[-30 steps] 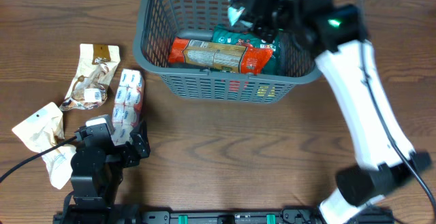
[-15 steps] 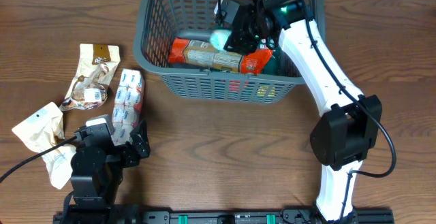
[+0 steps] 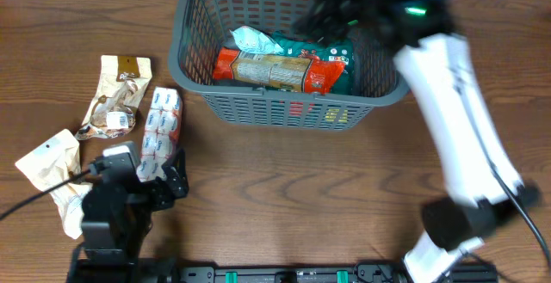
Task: Pack container
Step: 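Return the right arm to the side and move the left arm forward, then grasp the white Kleenex tissue pack with the left gripper and lift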
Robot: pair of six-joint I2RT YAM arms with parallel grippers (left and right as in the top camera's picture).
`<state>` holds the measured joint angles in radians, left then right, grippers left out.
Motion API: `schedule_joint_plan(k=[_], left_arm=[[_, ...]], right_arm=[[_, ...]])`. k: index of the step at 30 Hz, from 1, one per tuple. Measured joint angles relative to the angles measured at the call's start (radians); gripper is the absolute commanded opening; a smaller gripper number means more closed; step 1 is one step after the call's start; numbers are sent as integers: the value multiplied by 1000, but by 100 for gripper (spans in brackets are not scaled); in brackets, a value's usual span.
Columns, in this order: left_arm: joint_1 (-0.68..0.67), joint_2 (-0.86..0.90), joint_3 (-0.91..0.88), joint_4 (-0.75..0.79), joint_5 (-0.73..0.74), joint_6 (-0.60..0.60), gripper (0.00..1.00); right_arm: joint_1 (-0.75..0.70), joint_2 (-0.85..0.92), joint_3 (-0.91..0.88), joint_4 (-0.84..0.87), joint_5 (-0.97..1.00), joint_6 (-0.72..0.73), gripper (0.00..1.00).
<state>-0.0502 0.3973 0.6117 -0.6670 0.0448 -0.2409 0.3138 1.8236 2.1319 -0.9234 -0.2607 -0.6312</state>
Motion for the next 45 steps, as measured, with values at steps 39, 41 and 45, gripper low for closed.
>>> schedule_joint_plan(k=[39,41,45], left_arm=[[37,947,489,-256,-174,360,99],[37,949,406,-183,-141,381,99],[37,950,286,-72,-106,407,99]], right_arm=[[-719,-171,-903,4,20,537,99],[-718,-172,-903,6,20,537,99],[-716,-172,-903,7,16,537,99]])
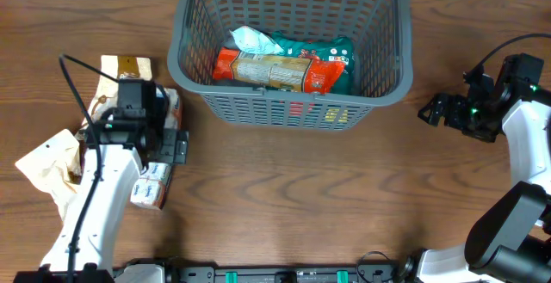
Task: Pack container
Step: 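Grasp the white Kleenex tissue pack with the left gripper and lift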
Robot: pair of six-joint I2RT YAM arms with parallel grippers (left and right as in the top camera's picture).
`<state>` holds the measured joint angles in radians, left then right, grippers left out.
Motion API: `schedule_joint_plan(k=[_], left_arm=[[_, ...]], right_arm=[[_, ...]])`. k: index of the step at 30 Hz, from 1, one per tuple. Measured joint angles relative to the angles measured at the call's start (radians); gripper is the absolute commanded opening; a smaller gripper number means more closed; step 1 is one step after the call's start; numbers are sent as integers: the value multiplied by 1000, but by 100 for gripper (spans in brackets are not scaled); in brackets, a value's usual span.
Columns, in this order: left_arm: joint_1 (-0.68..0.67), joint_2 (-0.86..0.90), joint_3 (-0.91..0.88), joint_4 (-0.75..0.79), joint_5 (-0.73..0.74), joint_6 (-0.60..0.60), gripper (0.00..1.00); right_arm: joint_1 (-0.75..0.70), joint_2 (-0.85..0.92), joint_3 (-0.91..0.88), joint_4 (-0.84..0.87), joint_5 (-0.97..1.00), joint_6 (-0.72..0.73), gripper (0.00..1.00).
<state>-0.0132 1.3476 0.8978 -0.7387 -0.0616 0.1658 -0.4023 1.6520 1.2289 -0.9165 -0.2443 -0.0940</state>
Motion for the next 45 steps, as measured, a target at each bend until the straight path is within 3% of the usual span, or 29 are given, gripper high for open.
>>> schedule_joint_plan(k=[5,18,21,26,29,31,39,45], left_arm=[[1,16,-52,81,15,21,99],[71,248,-69,203,63,26,100],[86,261,-69,210,74,26,86],[91,261,-69,209,81,31,34],[91,257,-68,201,81,36,21],[92,252,-68,194,86,34,6],[92,181,-46,44,117,-72,6],[92,-2,158,-135,133,-111,6]], right_arm=[[0,0,0,2,-3,0,99],[0,0,0,2,-3,0,99],[0,0,0,2,-3,0,99],[0,0,0,2,-3,0,99],[0,0,0,2,-3,0,99],[0,0,0,2,-3,0,99],[0,0,0,2,-3,0,99],[0,0,0,1,-3,-1,99]])
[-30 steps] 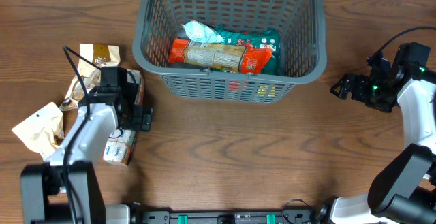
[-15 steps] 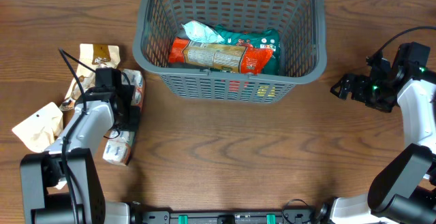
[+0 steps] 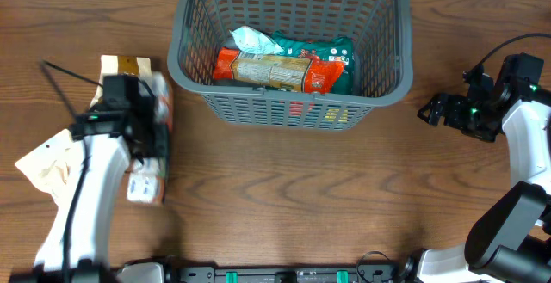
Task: Pack container
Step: 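Grasp the white Kleenex tissue pack with the left gripper and lift, then lower the tissue pack into the basket and open the left gripper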
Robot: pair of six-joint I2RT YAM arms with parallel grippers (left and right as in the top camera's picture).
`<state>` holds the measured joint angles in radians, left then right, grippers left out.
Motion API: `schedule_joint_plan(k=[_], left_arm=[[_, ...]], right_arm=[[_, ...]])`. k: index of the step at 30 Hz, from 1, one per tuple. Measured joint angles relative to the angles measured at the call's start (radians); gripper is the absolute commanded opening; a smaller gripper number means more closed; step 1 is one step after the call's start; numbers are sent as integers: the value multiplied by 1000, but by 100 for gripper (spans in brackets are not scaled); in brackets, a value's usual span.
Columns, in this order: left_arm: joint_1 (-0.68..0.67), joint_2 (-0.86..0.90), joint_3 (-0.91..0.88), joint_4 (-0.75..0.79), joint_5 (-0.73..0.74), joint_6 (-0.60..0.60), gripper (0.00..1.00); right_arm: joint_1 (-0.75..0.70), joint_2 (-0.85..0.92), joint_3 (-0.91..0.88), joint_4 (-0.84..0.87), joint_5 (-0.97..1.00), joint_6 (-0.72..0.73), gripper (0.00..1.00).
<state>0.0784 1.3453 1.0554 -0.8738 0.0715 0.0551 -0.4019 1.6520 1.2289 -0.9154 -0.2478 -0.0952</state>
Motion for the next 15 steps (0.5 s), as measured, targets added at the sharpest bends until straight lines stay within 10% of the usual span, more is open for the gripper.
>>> schedule_joint_plan(k=[15], left_arm=[[-130,-126,600,-98,61,104,5]], right_arm=[[0,0,0,8,0,0,99]])
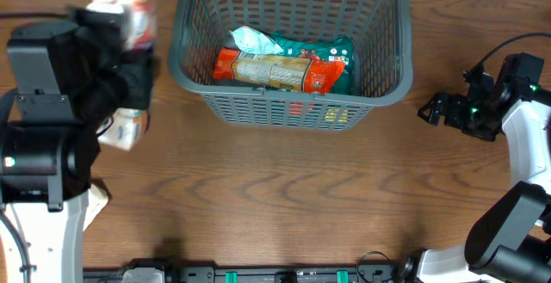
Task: Pack container
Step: 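Lower the tissue pack into the basket and open the left gripper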
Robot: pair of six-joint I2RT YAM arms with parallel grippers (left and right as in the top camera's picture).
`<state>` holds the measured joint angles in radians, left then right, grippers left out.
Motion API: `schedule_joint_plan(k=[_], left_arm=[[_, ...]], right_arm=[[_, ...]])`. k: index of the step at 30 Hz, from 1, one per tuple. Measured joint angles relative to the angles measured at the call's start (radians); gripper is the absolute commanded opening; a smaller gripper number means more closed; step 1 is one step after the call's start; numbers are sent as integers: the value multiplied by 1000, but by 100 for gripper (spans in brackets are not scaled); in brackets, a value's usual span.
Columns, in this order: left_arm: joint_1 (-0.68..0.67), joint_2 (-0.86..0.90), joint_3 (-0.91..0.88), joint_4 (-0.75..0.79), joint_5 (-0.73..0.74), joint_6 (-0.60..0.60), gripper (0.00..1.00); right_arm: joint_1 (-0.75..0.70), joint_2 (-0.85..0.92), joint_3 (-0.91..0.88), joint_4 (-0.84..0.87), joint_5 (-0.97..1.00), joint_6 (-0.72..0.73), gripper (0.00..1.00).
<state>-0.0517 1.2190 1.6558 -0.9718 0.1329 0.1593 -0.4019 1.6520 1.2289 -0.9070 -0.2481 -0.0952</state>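
The grey basket (284, 107) stands at the back middle of the table. Inside lie an orange-red packet (271, 70), a green packet (331, 51) and a pale blue-white bag (250, 38). My left gripper (129, 76) is raised high toward the camera, left of the basket, and is shut on a long white packet (127, 131) with red and blue print. The packet is blurred and hangs on end. My right gripper (430, 111) rests low to the right of the basket, open and holding nothing.
The raised left arm (43, 137) hides most of the table's left side. Only a corner of a cream bag (96, 199) shows beneath it. The brown paper packet is hidden. Cables run at the far right edge.
My left gripper has risen from the table with the white packet and now holds it high, closer to the basket's left wall. The right arm has not moved.
First my right gripper was over the basket and my left rested open at the front, beside the white packet. Then the right arm sat right of the basket while the left reached over the packet. It then closed on it and now holds it aloft.
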Motion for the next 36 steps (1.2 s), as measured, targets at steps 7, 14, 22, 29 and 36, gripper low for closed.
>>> schedule_joint_plan(k=[7,14,22,29,36], left_arm=[[-219,107,94,54,27,283,5],[-396,271,95,240,38,650,5],[-466,488,95,320,44,823,6],[-468,679,95,235,43,848,13],[-468,725,95,217,40,859,82]], right_arm=[[0,0,0,0,0,0,99],[0,0,0,-5,0,0,99],[0,0,0,-11,0,0,99],[0,0,0,-16,0,0,99],[0,0,0,-17,0,0,99]])
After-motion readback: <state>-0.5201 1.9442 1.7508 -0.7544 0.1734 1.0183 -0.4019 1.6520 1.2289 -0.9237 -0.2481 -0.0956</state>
